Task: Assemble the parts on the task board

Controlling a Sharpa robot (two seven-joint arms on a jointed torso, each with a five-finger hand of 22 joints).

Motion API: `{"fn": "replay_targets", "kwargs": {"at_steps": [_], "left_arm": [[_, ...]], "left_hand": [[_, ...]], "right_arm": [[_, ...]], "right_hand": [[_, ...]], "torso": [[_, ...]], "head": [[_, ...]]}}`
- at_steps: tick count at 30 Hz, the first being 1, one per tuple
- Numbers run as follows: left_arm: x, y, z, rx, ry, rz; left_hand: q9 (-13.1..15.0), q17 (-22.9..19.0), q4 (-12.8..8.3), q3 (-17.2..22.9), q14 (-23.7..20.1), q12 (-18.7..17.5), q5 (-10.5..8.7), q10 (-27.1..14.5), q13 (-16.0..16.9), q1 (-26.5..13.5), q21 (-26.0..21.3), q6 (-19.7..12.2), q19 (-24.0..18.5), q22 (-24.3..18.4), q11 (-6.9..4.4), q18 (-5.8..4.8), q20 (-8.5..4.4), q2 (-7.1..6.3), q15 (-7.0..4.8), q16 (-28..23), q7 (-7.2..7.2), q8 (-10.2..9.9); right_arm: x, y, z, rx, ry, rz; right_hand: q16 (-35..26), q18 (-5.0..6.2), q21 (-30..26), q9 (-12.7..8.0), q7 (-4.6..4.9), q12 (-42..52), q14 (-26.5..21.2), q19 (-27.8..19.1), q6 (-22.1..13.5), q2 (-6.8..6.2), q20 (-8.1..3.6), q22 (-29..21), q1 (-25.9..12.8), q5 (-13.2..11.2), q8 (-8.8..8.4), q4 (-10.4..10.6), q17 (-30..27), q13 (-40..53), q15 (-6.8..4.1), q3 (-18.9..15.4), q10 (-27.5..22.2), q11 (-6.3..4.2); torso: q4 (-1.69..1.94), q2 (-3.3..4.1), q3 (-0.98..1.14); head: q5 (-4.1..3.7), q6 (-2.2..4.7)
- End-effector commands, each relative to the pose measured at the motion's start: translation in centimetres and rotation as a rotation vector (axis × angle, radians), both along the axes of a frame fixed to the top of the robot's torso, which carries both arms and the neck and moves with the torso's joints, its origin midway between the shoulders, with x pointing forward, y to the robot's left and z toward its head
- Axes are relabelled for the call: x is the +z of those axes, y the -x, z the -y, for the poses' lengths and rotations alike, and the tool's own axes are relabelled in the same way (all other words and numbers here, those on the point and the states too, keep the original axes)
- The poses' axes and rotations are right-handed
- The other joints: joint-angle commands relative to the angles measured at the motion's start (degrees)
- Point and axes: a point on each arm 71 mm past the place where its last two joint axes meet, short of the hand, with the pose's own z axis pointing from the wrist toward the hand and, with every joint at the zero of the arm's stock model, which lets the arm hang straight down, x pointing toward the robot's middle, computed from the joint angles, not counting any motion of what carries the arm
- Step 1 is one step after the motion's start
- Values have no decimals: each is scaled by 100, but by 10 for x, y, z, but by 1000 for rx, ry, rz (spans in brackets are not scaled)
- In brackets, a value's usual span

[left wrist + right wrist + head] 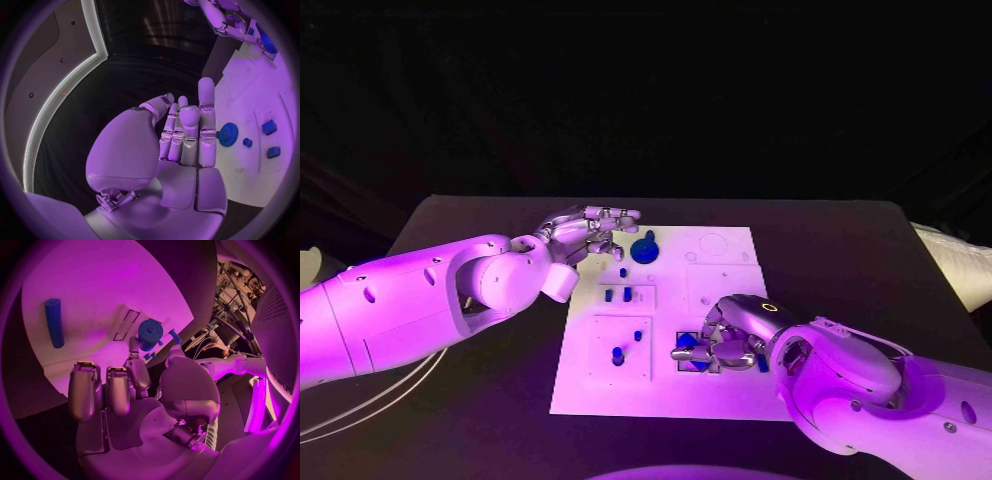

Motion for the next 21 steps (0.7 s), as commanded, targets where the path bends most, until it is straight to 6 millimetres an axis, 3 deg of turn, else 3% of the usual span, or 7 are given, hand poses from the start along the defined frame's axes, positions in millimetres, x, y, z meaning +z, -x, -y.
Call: {"fn": "replay_targets", "kwargs": {"at_steps": [1,15,17,21], "left_arm": [[1,1,2,-20,9,6],[1,1,0,-18,7,5],[1,1,0,-18,7,5],[1,1,0,-18,7,5]], "left_hand": [[6,-8,2,-29,-47,37,15,-43,4,-75,37,-57,-39,6,6,103,20,-2,9,22,-2,35],[6,-8,2,-29,-47,37,15,-43,4,-75,37,-57,-39,6,6,103,20,-2,9,22,-2,35],[6,-8,2,-29,-47,37,15,-43,4,-75,37,-57,-39,6,6,103,20,-2,9,22,-2,35],[7,-13,0,-25,-48,40,17,-47,3,-73,38,-60,-41,6,5,103,20,3,9,22,-3,36]], "right_arm": [[4,2,0,16,5,32],[2,6,5,37,53,7],[2,6,5,39,57,5],[1,5,4,40,62,1]], "right_hand": [[12,-88,24,10,-14,52,477,5,-16,72,-13,19,-15,1,-1,0,837,14,-26,57,25,3],[32,-98,51,48,-22,75,485,25,-7,229,-13,69,105,119,10,-16,875,44,-32,137,46,-4],[35,-99,55,65,-23,84,486,28,-7,305,-14,78,266,180,13,-22,882,58,-32,171,54,-7],[38,-101,60,106,-30,91,488,31,-15,509,-17,94,940,248,14,-154,894,83,-37,275,64,-10]], "torso": [[-3,-2,0],[1,-2,-1],[3,-2,-3],[2,0,-3]], "head": [[4,-8],[2,-10],[-5,-10],[-8,-13]]}}
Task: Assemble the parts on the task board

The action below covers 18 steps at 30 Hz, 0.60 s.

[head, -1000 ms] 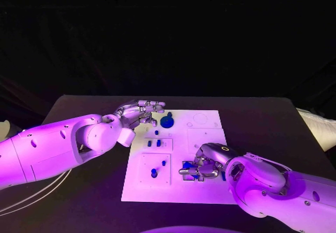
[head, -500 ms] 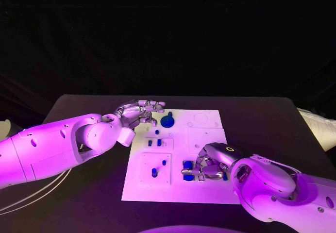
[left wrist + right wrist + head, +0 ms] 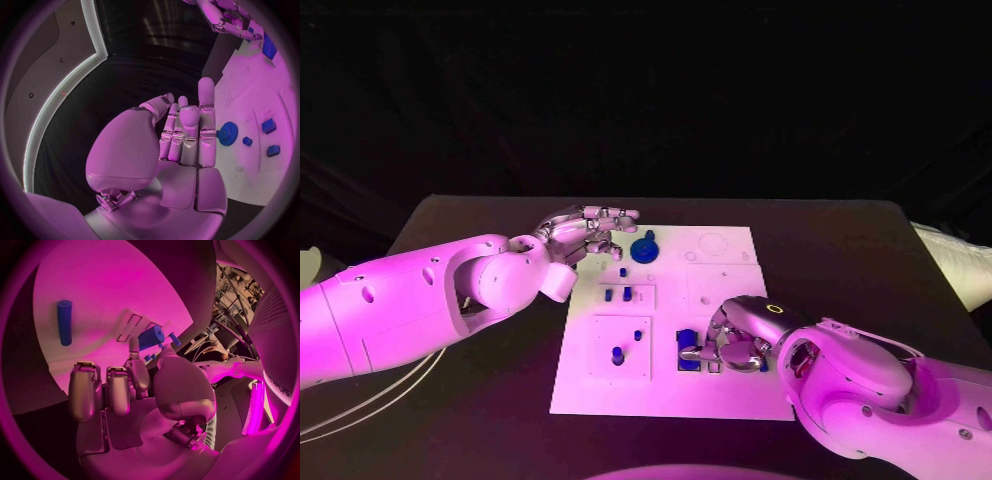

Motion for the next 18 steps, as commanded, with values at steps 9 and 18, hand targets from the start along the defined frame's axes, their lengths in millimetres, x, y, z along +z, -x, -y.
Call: {"fn": "replay_targets", "kwargs": {"at_steps": [9,18], "left_arm": [[1,1,3,-21,9,5],[1,1,4,-22,9,4]], "left_hand": [[7,-7,0,-25,-48,40,17,-47,4,-73,38,-40,-21,7,5,104,1,3,9,22,17,37],[7,-7,-5,-20,-48,45,19,-51,4,-68,39,-42,-22,7,4,104,1,7,8,25,16,38]], "right_arm": [[-8,-6,-3,12,39,-21],[-8,-8,-4,5,23,-18]], "right_hand": [[68,-112,69,59,-38,91,499,52,-12,277,-24,69,827,43,21,-179,950,79,-44,91,75,2],[70,-113,71,72,-37,99,500,52,-16,236,-26,73,905,65,21,-197,956,91,-45,30,79,2]], "torso": [[12,-1,-7],[1,1,-1]], "head": [[-27,5],[-22,14]]}}
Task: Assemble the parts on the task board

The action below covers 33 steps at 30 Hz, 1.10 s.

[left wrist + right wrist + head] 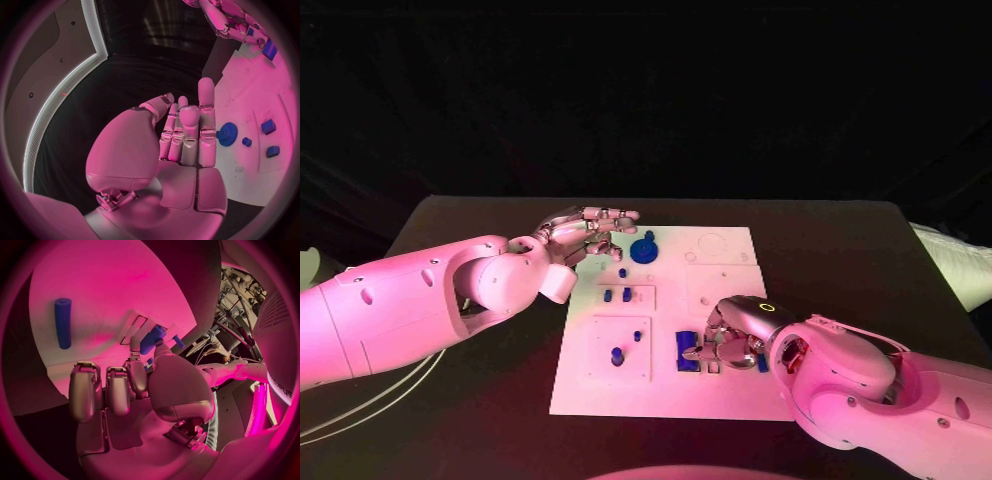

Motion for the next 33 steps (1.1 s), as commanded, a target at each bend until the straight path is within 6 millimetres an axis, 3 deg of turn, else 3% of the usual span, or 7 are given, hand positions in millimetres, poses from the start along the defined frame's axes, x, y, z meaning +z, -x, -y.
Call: {"fn": "replay_targets", "kwargs": {"at_steps": [1,7,12,16,22,29,33], "left_arm": [[1,1,2,-17,9,5],[1,1,1,-13,8,6],[2,1,-1,4,19,20],[4,1,-4,40,61,31],[3,3,-4,56,78,34],[-1,7,-3,59,84,24],[-3,9,-2,58,85,21]], "left_hand": [[7,-5,-5,-20,-48,21,19,-51,4,-68,39,-42,-22,7,4,104,0,7,8,25,16,38],[7,-5,-5,-20,-48,21,19,-51,4,-68,39,-42,-22,7,4,104,0,7,8,25,16,38],[9,-7,46,-64,-47,38,6,-51,6,-154,40,-42,-26,5,13,100,8,-2,18,31,22,45],[12,-40,147,-227,-60,83,-10,-59,13,-335,28,-49,-42,-11,11,103,24,-68,27,33,12,63],[12,-36,154,-253,-60,92,-9,-63,14,-347,26,-52,-44,-15,10,104,26,-76,26,38,10,67],[13,-32,148,-256,-59,103,-1,-63,16,-329,25,-50,-45,-18,3,107,25,-61,23,44,3,73],[13,-31,144,-256,-58,107,1,-64,16,-319,25,-50,-45,-19,1,108,25,-55,21,47,1,75]], "right_arm": [[0,1,0,3,-7,3],[9,3,9,-43,-86,48],[18,3,27,-115,-190,40],[27,-1,50,-173,-221,-20],[28,0,73,-200,-187,-51],[21,4,94,-195,-62,-41],[12,7,98,-190,-9,-56]], "right_hand": [[22,-112,24,-1,-34,1,499,51,-22,-43,-26,-3,83,17,17,-23,953,56,-45,-58,35,1],[-8,-99,-13,2,-20,-114,489,25,-60,-108,-27,-65,119,58,-3,-16,906,-13,-38,-135,-6,12],[4,-105,-6,-69,89,-186,495,31,-335,-71,12,-47,372,400,-220,-12,930,-43,23,-175,-39,97],[14,-109,11,-137,150,-195,500,40,-422,-39,54,-19,546,470,-380,-43,945,-41,69,-196,-40,148],[18,-111,18,-209,197,-202,500,41,-484,-22,85,-5,672,502,-515,-86,953,-39,100,-220,-44,185],[24,-113,30,-255,204,-202,502,48,-437,35,102,16,784,587,-571,-124,962,-36,112,-210,-40,193],[26,-114,33,-273,206,-213,503,49,-418,75,106,21,820,614,-594,-129,966,-41,115,-198,-43,195]], "torso": [[-9,1,6],[-9,0,10],[2,0,2],[-43,-12,-2],[-29,-30,5],[-51,-41,1],[-62,-46,0]], "head": [[-2,7],[-25,12],[-41,-5],[-63,0],[-123,-31],[-280,-37],[-312,-40]]}}
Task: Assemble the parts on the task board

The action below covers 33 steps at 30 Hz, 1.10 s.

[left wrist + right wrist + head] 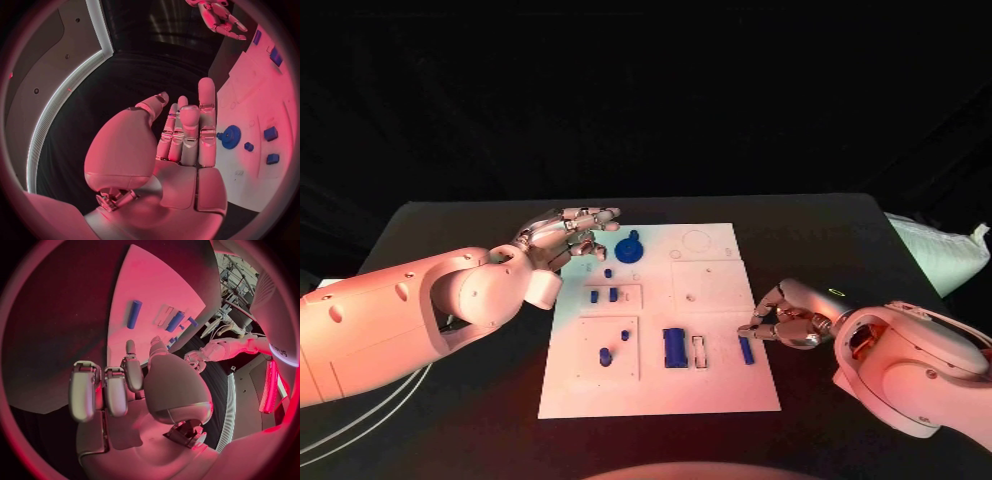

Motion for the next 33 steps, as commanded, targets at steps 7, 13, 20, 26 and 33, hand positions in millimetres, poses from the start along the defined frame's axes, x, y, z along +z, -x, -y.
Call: {"fn": "replay_targets", "kwargs": {"at_steps": [7,13,20,26,33], "left_arm": [[-1,1,1,14,21,6],[-1,1,-1,17,18,2],[-2,1,-1,13,17,-2],[-2,1,-1,11,16,-4],[-2,2,-2,9,14,-8]], "left_hand": [[8,6,-10,-43,-37,26,4,-25,9,-6,2,-29,-25,-7,-1,109,3,28,-3,29,-21,32],[8,8,-13,-43,-36,28,5,-27,9,-1,2,-30,-24,-7,-1,110,3,29,-3,31,-21,33],[8,8,-13,-43,-36,28,5,-27,9,-1,2,-30,-24,-7,-1,110,3,29,-3,31,-21,33],[8,5,-17,-45,-37,31,6,-30,9,8,2,-32,-24,-8,-2,110,2,33,-5,32,-21,34],[8,4,-16,-46,-37,32,7,-32,9,8,2,-33,-24,-9,-1,111,2,37,-5,32,-20,35]], "right_arm": [[-15,5,-1,52,114,-12],[-20,4,-4,58,132,-10],[-22,2,-9,83,159,14],[-28,2,-15,127,212,10],[-36,5,-17,158,262,-19]], "right_hand": [[22,-112,28,-21,6,-17,489,24,100,83,44,-4,117,32,-34,-34,956,-645,36,19,26,15],[17,-108,20,-27,-20,-44,487,18,196,93,40,-17,147,12,-25,-39,949,-660,25,12,20,-4],[-20,-94,-20,-56,-33,-141,474,-12,252,45,27,-81,271,-101,-62,-109,895,-715,10,-6,-17,-18],[-40,-88,-46,-84,-39,-197,468,-29,301,28,19,-113,459,-375,-104,-213,870,-742,3,17,-39,-25],[-51,-85,-60,-105,-42,-230,465,-37,343,25,16,-128,554,-693,-138,-257,857,-758,1,79,-48,-27]], "torso": [[10,0,-5],[4,-2,-12],[2,7,-5],[8,4,-6],[-12,7,-7]], "head": [[-99,13],[-94,6],[-85,8],[-57,-13],[-27,-38]]}}
